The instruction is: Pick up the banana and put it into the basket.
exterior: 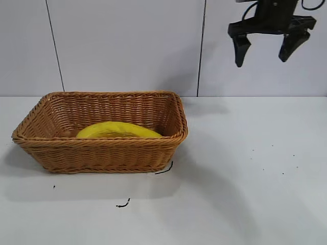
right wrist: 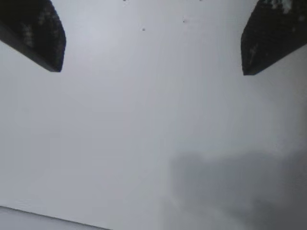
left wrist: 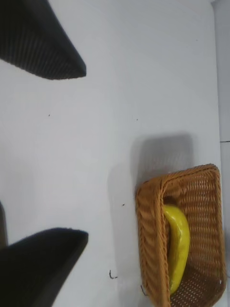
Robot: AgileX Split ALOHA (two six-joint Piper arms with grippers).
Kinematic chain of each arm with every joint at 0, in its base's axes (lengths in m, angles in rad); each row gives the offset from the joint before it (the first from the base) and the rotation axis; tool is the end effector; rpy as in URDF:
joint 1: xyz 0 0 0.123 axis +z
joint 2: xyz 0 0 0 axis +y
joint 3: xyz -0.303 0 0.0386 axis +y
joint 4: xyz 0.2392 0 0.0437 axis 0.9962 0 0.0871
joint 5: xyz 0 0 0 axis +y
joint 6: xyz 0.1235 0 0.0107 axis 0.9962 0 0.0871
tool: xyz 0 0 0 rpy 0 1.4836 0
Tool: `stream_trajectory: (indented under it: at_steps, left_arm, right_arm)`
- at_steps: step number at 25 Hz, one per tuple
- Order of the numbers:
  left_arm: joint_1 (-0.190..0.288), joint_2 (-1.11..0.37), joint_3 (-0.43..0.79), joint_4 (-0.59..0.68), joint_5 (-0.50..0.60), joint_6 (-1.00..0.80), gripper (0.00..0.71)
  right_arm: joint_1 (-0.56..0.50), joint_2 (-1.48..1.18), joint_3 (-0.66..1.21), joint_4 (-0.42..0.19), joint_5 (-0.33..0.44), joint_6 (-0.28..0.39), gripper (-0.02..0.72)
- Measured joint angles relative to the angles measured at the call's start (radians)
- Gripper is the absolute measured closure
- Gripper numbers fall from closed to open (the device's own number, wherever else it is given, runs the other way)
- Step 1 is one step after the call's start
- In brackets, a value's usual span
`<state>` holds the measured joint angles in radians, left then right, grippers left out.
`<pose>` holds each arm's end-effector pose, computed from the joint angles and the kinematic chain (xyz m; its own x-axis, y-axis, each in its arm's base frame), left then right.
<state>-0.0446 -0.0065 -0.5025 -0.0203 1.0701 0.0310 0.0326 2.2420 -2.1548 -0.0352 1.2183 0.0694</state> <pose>-0.0055 -0.0020 0.2577 -0.4544 0.0416 -0.8898 0.0701 0.9975 0.0108 0.5033 0.0123 0.2427 -0.9376 0.0266 -0.3466 0.0325 0.9994 -0.0112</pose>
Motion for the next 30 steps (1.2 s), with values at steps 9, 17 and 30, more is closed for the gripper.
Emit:
stream_trajectory:
  at_steps: [9,17,30]
  left_arm:
    - [0.000,0.000,0.000,0.000,0.000,0.000,0.075]
    - [0.000,0.000,0.000,0.000,0.000,0.000,0.075]
    - [0.000,0.000,0.000,0.000,0.000,0.000,0.075]
  right_arm:
    - [-0.001,-0.183,0.383,0.015,0.000,-0.041,0.025]
    - [-0.001,-0.520,0.854,0.035,0.000,-0.046,0.025]
    - [-0.001,-1.292,1.515,0.052,-0.123,-0.086,0.025]
